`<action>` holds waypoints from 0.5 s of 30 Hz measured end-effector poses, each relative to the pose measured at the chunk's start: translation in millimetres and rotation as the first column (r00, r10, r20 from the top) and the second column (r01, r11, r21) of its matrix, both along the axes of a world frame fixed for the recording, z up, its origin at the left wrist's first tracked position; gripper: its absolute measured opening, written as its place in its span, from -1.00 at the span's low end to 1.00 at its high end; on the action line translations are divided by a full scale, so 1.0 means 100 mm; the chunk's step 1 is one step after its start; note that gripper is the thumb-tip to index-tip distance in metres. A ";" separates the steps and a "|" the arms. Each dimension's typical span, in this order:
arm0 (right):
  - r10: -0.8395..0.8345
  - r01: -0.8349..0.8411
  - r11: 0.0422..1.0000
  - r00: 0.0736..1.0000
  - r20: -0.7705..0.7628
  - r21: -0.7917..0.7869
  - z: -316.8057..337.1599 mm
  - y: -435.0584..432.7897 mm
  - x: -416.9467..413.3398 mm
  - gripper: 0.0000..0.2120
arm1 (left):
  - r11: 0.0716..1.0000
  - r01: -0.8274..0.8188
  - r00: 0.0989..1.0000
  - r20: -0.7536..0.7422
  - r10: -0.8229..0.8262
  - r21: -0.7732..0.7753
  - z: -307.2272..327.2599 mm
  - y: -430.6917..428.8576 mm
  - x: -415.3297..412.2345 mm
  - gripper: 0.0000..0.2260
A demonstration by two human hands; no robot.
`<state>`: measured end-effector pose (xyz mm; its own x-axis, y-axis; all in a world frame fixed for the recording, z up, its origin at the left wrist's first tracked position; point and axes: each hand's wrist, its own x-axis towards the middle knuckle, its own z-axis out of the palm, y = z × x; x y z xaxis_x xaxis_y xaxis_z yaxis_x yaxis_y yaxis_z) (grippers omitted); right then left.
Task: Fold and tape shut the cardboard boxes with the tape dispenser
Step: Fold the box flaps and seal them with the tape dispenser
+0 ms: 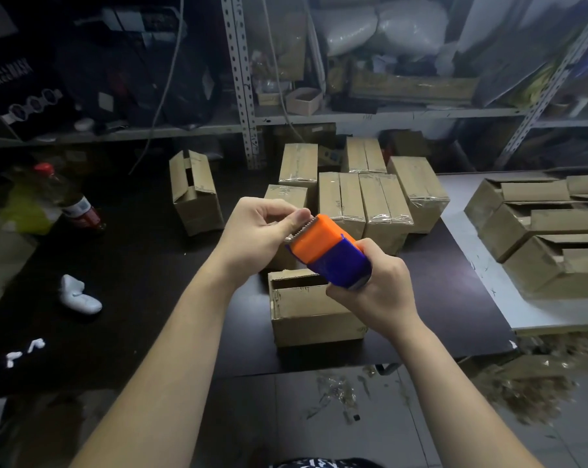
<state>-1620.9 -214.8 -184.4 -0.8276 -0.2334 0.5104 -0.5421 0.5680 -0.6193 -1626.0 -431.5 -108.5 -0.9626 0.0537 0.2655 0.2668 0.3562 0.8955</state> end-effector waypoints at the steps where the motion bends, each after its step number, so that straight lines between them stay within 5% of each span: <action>1: -0.005 0.005 1.000 1.000 0.002 0.010 0.01 -0.01 0.00 -0.46 | 1.000 -0.020 0.999 -0.025 0.020 -0.003 -0.01 0.00 -0.01 -0.90; 11: -0.057 0.056 0.984 0.998 -0.001 0.170 -0.10 -0.03 0.00 -0.56 | 0.930 -0.368 0.902 -0.242 0.359 0.008 -0.14 -0.09 0.04 -0.88; 15: -0.078 0.071 0.990 0.996 0.051 0.125 -0.18 -0.01 0.02 -0.53 | 0.938 -0.318 0.933 -0.221 0.283 -0.140 -0.03 -0.25 -0.01 -0.80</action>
